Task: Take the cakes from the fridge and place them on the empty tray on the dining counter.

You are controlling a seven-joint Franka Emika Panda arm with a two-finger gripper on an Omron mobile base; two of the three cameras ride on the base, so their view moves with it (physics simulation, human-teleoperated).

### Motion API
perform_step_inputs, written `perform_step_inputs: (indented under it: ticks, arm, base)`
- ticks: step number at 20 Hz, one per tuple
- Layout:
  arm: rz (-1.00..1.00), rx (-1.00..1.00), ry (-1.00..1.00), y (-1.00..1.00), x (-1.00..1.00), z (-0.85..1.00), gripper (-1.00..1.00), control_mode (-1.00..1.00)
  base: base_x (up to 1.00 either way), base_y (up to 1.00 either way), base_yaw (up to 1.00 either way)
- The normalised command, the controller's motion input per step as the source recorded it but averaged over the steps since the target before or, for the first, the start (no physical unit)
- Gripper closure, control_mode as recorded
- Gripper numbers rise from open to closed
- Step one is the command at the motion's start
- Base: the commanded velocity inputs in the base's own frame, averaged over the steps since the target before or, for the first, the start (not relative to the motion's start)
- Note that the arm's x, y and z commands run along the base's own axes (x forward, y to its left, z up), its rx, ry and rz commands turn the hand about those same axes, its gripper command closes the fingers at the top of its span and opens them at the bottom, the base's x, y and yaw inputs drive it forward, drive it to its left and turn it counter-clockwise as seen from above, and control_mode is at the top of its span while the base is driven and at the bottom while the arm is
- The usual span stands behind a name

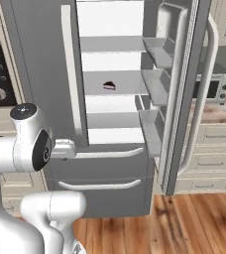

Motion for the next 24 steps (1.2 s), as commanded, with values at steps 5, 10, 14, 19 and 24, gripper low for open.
perform_step_inputs:
  ticks: [5,10,14,19,24]
  arm:
    - [0.00,0.00,0.00,0.00,0.00,0.00,-1.00,1.00]
    - [0.00,0.00,0.00,0.00,0.00,0.00,-1.00,1.00]
    - [0.00,0.00,0.00,0.00,0.00,0.00,-1.00,1.00]
    - [0.00,0.00,0.00,0.00,0.00,0.00,-1.00,1.00]
    - [0.00,0.00,0.00,0.00,0.00,0.00,-1.00,1.00]
  base:
    - [0.45,-0.33,0.06]
    - [0.47,-0.36,0.06]
    - [0.47,-0.26,0.04]
    - [0.53,-0.03,0.00]
    - [0.49,-0.05,0.00]
